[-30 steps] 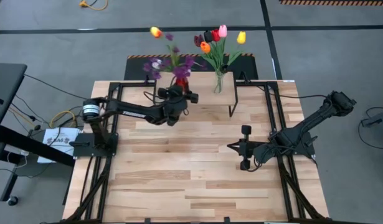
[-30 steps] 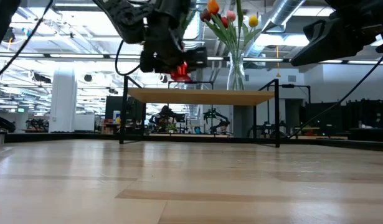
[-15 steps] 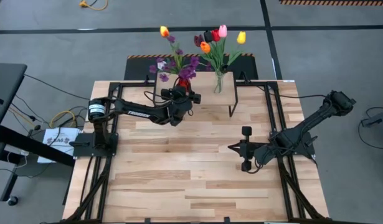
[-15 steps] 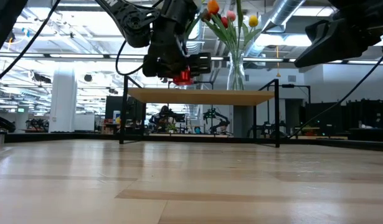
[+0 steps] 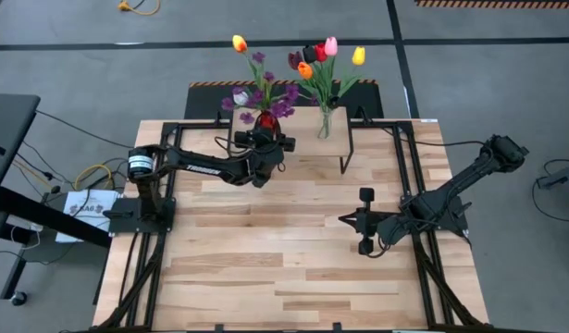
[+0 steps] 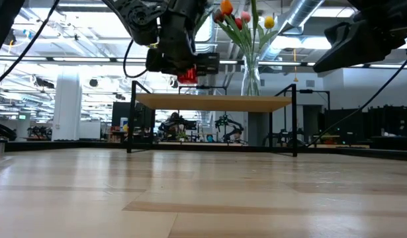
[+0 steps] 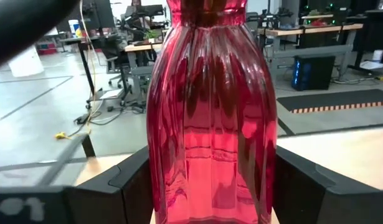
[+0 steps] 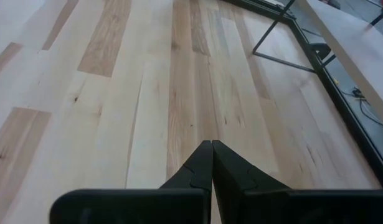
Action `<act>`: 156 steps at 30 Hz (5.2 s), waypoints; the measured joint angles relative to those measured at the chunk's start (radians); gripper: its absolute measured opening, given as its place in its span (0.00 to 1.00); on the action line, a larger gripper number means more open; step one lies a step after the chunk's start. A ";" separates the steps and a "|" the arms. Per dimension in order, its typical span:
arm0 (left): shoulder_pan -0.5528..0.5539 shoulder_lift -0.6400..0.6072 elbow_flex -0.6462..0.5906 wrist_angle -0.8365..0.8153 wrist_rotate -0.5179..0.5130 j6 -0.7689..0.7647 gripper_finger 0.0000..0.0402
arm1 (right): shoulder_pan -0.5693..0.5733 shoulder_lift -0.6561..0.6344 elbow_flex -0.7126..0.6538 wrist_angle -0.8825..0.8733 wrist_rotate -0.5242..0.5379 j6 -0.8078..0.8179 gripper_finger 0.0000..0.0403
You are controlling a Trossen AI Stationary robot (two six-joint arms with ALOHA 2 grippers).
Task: Pick and place flowers into a vace then onto a shelf
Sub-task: Put the red vase filled with flowers on the shelf
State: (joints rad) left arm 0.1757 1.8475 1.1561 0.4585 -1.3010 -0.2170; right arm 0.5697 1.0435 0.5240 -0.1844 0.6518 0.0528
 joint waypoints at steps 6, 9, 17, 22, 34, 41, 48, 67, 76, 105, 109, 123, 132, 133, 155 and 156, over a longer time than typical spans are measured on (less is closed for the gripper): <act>-0.007 -0.059 0.000 0.002 0.026 0.088 0.59 | 0.000 0.000 0.000 -0.003 0.000 0.001 0.00; -0.009 -0.086 0.000 0.003 0.003 0.140 0.59 | 0.000 0.000 0.000 -0.003 0.000 0.001 0.00; 0.023 -0.105 0.000 -0.050 -0.013 0.180 0.59 | 0.000 0.003 0.000 -0.003 0.000 0.018 0.00; 0.055 -0.105 0.000 -0.154 -0.006 0.088 0.59 | 0.000 0.003 0.000 -0.023 -0.002 0.029 0.00; 0.113 -0.105 0.000 -0.350 0.038 -0.128 0.59 | 0.000 0.003 0.000 -0.021 -0.001 0.037 0.00; 0.114 -0.105 0.000 -0.371 0.048 -0.169 0.59 | 0.000 0.003 0.000 -0.021 0.000 0.045 0.00; 0.101 -0.107 -0.062 -0.328 0.064 -0.201 0.59 | 0.000 0.003 0.000 -0.021 0.000 0.055 0.00; 0.083 -0.107 -0.130 -0.191 0.143 -0.166 0.59 | 0.000 0.003 0.000 -0.021 0.000 0.072 0.00; 0.081 -0.107 -0.130 -0.198 0.168 -0.205 0.59 | 0.000 0.003 0.000 -0.021 0.000 0.072 0.00; 0.081 -0.107 -0.129 -0.216 0.204 -0.194 0.59 | 0.000 0.003 0.000 -0.017 0.000 0.072 0.00; 0.081 -0.107 -0.129 -0.225 0.207 -0.191 0.59 | 0.000 0.003 0.000 -0.017 0.000 0.071 0.00; 0.081 -0.107 -0.128 -0.251 0.239 -0.181 0.59 | 0.000 0.003 0.000 -0.018 0.000 0.070 0.00; 0.081 -0.107 -0.128 -0.270 0.248 -0.190 0.59 | 0.000 0.003 0.000 -0.018 0.000 0.069 0.00; 0.082 -0.107 -0.127 -0.278 0.248 -0.193 0.59 | 0.000 0.003 0.000 -0.018 0.000 0.069 0.00; 0.085 -0.106 -0.128 -0.303 0.249 -0.192 0.59 | -0.001 0.003 0.000 -0.018 0.000 0.069 0.00; 0.085 -0.106 -0.129 -0.303 0.249 -0.188 0.59 | -0.001 0.003 0.000 -0.018 0.000 0.069 0.00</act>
State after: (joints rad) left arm 0.2607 1.7416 1.0275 0.1557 -1.0515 -0.4051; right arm 0.5690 1.0468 0.5240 -0.2020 0.6514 0.1219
